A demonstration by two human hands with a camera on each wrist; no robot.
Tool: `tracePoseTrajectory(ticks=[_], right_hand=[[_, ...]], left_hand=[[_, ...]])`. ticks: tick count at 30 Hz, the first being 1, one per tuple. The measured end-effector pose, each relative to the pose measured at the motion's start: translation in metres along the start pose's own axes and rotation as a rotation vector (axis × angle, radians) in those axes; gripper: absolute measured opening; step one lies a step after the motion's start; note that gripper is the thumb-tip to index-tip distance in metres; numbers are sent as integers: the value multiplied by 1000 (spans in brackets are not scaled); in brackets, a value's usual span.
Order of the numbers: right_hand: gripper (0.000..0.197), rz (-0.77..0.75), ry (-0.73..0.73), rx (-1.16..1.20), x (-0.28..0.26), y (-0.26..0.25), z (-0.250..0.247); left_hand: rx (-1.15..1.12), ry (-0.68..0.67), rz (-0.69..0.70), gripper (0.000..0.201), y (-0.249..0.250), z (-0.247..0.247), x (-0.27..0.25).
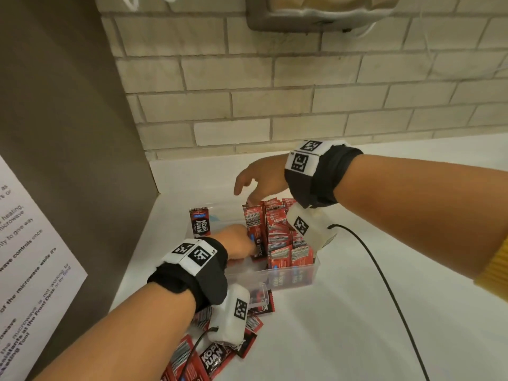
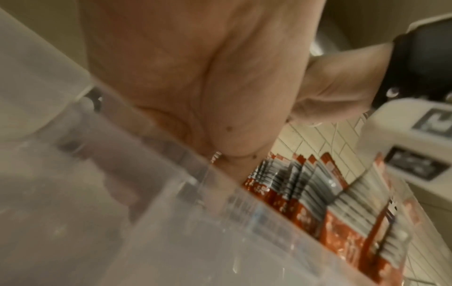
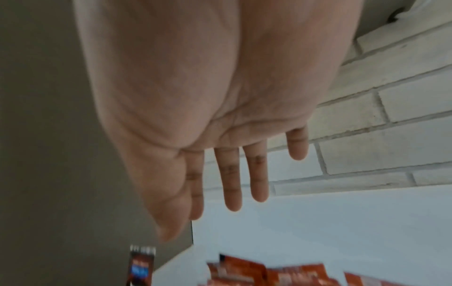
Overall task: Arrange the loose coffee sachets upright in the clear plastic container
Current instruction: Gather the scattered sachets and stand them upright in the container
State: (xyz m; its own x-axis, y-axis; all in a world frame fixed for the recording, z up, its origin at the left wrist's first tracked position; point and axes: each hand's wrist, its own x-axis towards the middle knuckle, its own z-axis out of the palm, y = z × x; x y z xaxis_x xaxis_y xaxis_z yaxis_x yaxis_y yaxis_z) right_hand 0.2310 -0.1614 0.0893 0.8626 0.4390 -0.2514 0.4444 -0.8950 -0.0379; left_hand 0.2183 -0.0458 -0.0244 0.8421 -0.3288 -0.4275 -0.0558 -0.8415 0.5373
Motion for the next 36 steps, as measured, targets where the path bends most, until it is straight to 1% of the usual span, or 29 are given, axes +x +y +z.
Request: tracePoseTrajectory(ticks=[2, 5, 7, 11, 14, 17, 20, 23, 24, 27, 28, 29, 31, 32, 33, 34, 36], right_hand=[[42, 16, 62, 74, -9, 2, -7], [38, 33, 134, 167, -23, 2, -10], [36, 33, 172, 222, -33, 2, -8], [32, 19, 190, 257, -53, 1, 0], [31, 16, 179, 273, -64, 2, 3], [30, 16, 177, 292, -72, 3, 5], [30, 14, 186, 323, -79, 4, 6], [29, 9, 228, 348, -85, 0, 6], [28, 6, 253, 358, -87, -2, 6], [22, -6, 359, 416, -96, -13, 6], [19, -18, 407, 450, -101, -19, 7], [17, -34, 459, 494, -106, -25, 9], [13, -75, 542, 618, -114, -38, 17], [12, -98, 543, 688, -116, -44, 24], [12, -122, 500, 744, -117, -51, 32], [13, -144, 417, 768, -116, -57, 43], [14, -174, 173, 691, -112, -69, 67]], left_hand=[[-6, 12, 28, 21, 0, -1, 0], [4, 19, 47, 22, 1, -1, 0], [23, 47, 44, 20, 3, -1, 1], [51, 118, 50, 12, 7, -3, 5], [100, 157, 60, 13, 12, -2, 5], [158, 125, 54, 15, 10, 0, 6], [198, 91, 54, 9, 8, -1, 4], [292, 100, 64, 21, 9, -4, -1], [311, 101, 61, 21, 9, -7, -5], [277, 98, 30, 6, 9, -19, -18], [245, 123, 30, 8, 9, -26, -26], [197, 166, 45, 5, 7, -33, -37], [60, 311, 96, 23, 0, -46, -63], [-5, 384, 124, 27, -5, -50, -79], [-56, 444, 149, 26, -11, -53, -96], [-105, 480, 164, 24, -17, -53, -113], [-168, 499, 165, 20, -33, -49, -146]])
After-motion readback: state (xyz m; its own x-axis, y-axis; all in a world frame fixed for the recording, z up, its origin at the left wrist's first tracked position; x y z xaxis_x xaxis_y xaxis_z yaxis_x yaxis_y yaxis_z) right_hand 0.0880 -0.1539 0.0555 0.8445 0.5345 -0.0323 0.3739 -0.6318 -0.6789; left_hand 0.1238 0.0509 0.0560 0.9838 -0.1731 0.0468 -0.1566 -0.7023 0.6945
